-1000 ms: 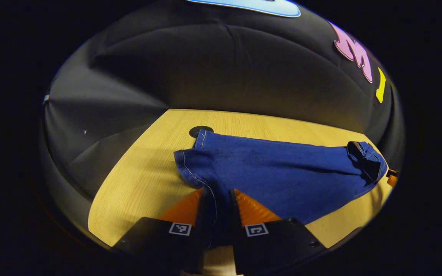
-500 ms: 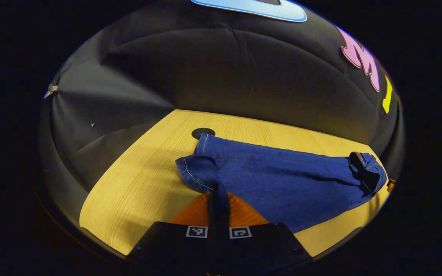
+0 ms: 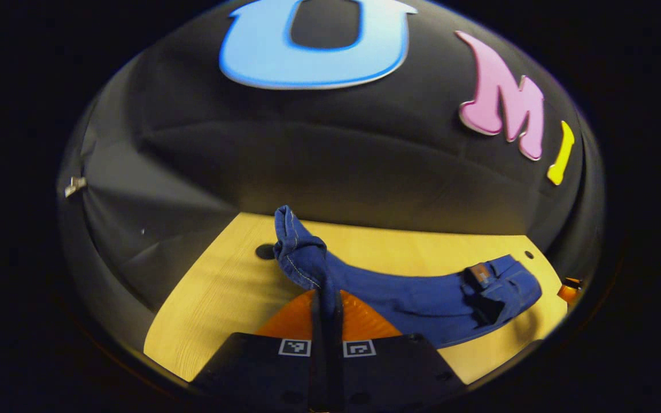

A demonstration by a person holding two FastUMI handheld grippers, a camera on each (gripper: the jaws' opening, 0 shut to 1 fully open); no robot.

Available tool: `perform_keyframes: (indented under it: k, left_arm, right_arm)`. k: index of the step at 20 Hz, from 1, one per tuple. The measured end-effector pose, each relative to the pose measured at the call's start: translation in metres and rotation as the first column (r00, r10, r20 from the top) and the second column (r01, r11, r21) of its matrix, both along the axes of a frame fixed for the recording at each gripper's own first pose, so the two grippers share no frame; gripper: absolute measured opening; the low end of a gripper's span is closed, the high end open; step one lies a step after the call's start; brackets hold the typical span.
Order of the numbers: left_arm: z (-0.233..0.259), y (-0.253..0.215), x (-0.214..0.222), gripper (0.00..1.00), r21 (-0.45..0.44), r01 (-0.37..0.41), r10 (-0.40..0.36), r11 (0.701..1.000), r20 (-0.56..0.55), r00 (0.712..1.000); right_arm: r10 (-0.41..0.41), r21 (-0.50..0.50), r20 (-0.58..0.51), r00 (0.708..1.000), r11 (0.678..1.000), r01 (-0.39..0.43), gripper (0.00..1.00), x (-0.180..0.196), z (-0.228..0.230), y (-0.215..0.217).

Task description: Grasp the waist and the cuffs of the jeans and fold them to make the two legs overlap; first hold the waist and fold one-third of the jeans toward the cuffs, then hold the cuffs and fold the remaining one-third in the same direction to finish folding.

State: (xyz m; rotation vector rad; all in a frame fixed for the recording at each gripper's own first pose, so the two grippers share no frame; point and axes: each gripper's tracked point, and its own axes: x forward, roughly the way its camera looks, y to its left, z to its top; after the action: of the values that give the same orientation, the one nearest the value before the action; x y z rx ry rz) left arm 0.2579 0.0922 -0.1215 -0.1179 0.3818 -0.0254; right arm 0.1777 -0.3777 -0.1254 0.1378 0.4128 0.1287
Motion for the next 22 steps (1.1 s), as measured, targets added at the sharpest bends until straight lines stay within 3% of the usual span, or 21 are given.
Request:
perform_keyframes:
  k: [5,11,14,15,17,22]
  left_arm:
    - [0.098,-0.124,-0.014,0.06,-0.030,0.118,-0.115,0.993,0.072,0.991]
    - [0.127,-0.283,-0.012,0.06,-0.018,0.268,-0.266,0.963,0.077,0.961]
    - [0.123,-0.365,-0.011,0.10,-0.016,0.357,-0.355,0.934,0.065,0.933]
    - [0.117,-0.390,-0.011,0.06,-0.012,0.385,-0.384,0.923,0.053,0.922]
    - [0.094,-0.432,-0.011,0.06,-0.017,0.442,-0.442,0.897,0.009,0.897]
    - [0.011,-0.490,0.004,0.06,-0.073,0.479,-0.484,0.875,-0.148,0.862]
  right_arm:
    - [-0.077,-0.054,0.036,0.996,0.995,0.079,0.94,-0.017,0.033,-0.073]
    - [-0.177,-0.033,0.045,0.983,0.983,0.178,0.94,-0.045,0.058,-0.150]
    - [-0.215,-0.050,0.050,0.975,0.975,0.217,0.94,-0.060,0.061,-0.182]
    - [-0.230,-0.047,0.046,0.972,0.972,0.232,0.94,-0.066,0.061,-0.192]
    - [-0.262,-0.026,0.038,0.964,0.964,0.263,0.94,-0.073,0.061,-0.206]
    - [-0.316,-0.036,0.019,0.949,0.948,0.316,0.94,-0.091,0.050,-0.231]
